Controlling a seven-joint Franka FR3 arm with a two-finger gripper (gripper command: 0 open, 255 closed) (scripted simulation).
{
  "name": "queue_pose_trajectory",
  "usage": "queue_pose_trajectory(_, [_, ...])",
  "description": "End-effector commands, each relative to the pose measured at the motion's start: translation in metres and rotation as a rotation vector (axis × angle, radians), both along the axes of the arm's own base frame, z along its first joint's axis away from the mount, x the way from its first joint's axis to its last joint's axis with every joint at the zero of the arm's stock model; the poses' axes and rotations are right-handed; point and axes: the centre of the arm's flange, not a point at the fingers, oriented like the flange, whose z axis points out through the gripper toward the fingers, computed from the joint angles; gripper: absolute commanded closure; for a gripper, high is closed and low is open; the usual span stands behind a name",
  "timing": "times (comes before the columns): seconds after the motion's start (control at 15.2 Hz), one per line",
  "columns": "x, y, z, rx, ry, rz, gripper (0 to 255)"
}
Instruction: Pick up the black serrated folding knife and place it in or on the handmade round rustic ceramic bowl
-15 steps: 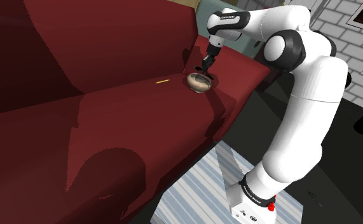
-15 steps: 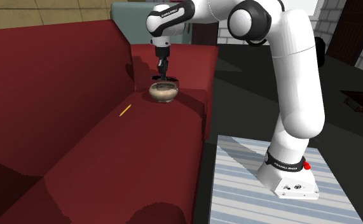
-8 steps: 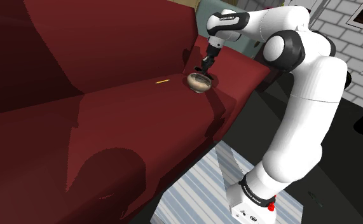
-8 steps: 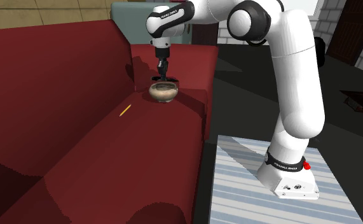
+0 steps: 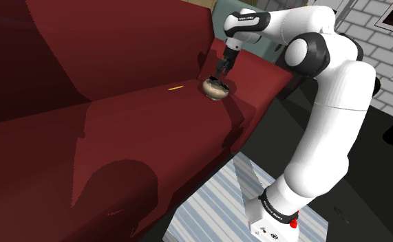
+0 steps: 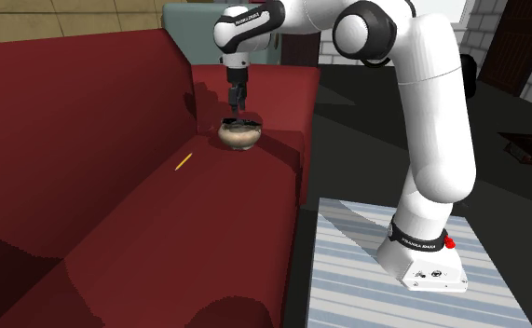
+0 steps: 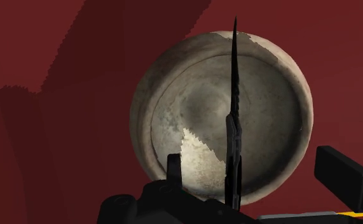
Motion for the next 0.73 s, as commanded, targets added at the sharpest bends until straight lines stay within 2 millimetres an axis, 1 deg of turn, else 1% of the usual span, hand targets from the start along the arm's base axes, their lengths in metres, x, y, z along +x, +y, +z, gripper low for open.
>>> queue_pose_trajectory(0.0, [-0.002,-0.002,0.020,0.000,0.000,0.000,0])
queue_pose_trajectory(0.13, [-0.002,-0.003,0.044,0.000,0.000,0.000,0])
queue_pose_trajectory(0.66, [-0.002,-0.003,0.044,0.000,0.000,0.000,0])
